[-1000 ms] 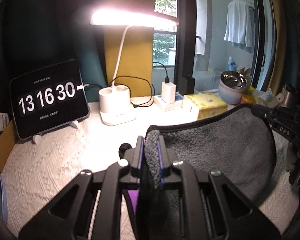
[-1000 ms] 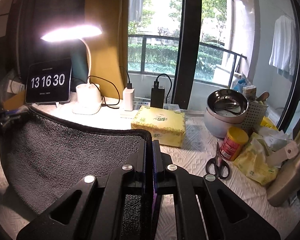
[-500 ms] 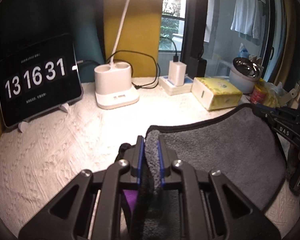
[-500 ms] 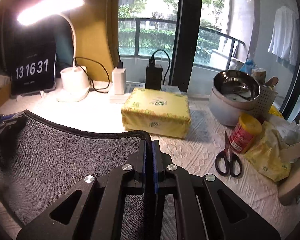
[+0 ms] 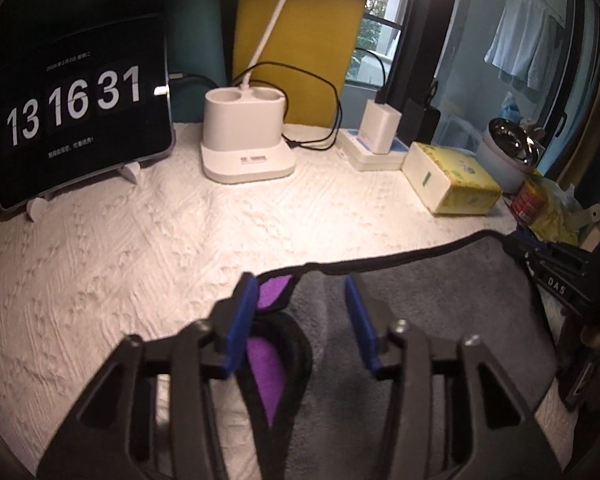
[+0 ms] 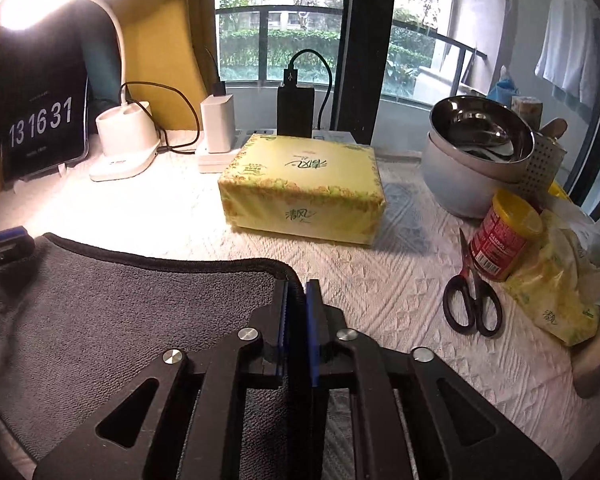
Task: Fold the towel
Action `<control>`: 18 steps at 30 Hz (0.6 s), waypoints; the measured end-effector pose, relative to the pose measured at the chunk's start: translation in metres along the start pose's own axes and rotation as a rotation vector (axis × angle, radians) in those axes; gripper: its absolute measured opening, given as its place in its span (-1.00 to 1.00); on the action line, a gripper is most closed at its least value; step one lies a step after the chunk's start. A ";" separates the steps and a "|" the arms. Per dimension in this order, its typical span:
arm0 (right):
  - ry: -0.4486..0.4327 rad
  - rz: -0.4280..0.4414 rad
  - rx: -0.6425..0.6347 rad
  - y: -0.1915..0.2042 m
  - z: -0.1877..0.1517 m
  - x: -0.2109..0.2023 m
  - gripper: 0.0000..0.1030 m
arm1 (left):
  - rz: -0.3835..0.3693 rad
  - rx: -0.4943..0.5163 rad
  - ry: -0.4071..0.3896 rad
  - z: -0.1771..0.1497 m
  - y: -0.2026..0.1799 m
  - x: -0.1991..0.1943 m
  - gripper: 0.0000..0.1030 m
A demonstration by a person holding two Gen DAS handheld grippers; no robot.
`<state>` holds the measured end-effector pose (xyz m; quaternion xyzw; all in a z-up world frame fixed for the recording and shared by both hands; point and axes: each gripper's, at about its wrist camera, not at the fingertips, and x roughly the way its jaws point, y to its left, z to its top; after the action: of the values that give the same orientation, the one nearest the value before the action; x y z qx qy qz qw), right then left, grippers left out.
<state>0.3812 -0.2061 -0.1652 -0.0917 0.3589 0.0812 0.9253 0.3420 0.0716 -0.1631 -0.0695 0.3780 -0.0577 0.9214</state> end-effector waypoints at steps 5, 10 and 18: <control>0.005 0.005 0.016 -0.003 0.000 -0.004 0.00 | 0.014 0.003 -0.008 -0.001 -0.002 -0.009 0.49; -0.013 0.002 0.008 -0.001 -0.003 -0.021 0.04 | -0.014 -0.013 -0.046 -0.008 -0.004 -0.031 0.74; -0.060 0.025 0.008 0.003 -0.013 -0.062 0.04 | 0.006 -0.031 -0.121 -0.019 -0.004 -0.072 0.77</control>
<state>0.3267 -0.2114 -0.1324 -0.0810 0.3323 0.0943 0.9350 0.2770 0.0774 -0.1263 -0.0858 0.3224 -0.0447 0.9416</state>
